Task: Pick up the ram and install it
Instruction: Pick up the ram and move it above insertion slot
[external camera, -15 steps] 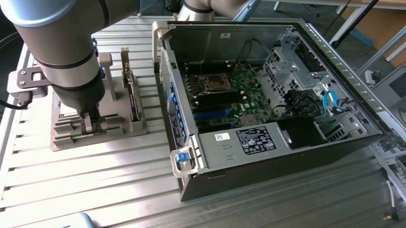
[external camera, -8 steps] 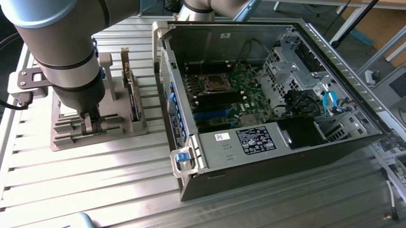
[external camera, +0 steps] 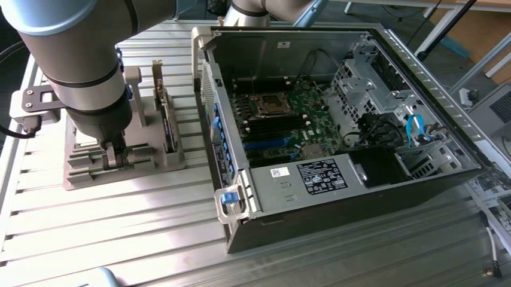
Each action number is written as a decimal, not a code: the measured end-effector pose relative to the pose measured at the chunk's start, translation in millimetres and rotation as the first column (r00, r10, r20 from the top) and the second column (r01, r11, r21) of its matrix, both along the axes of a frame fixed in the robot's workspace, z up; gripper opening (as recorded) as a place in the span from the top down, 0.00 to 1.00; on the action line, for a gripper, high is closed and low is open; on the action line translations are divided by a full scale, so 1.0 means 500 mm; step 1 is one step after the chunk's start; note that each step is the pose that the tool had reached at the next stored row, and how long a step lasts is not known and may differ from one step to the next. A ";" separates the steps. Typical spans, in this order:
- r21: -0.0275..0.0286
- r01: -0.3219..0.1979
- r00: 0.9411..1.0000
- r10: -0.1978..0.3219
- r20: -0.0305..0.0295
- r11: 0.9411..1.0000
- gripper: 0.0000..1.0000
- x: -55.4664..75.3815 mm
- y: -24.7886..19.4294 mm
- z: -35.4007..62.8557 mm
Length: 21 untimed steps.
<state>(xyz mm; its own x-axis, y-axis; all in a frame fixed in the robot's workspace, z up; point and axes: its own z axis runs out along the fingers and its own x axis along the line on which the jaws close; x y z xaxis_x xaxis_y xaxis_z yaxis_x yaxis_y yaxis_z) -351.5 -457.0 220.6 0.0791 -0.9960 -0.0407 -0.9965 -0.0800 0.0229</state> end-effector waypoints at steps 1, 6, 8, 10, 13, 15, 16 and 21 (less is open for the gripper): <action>0.000 0.000 1.000 0.000 0.000 1.000 0.78 0.000 0.0000 0.000; 0.000 0.000 1.000 0.000 0.000 1.000 0.78 0.000 0.0000 -0.004; 0.000 0.000 1.000 0.000 0.000 1.000 0.78 0.000 -0.0001 -0.006; 0.000 0.000 1.000 0.000 0.000 1.000 0.78 0.000 -0.0002 -0.007; 0.000 0.000 1.000 0.000 0.000 1.000 0.78 0.000 -0.0003 -0.010; 0.000 0.000 1.000 0.000 0.000 1.000 0.78 0.000 -0.0004 -0.012; 0.000 0.000 1.000 0.000 0.000 1.000 0.78 0.000 -0.0004 -0.013; 0.000 0.000 1.000 0.000 0.000 1.000 0.78 0.000 -0.0004 -0.014</action>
<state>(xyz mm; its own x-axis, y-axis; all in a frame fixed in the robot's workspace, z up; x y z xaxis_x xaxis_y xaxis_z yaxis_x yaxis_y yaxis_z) -351.5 -457.2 213.4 0.0791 -0.9960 -0.0407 -0.9965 -0.0800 0.0228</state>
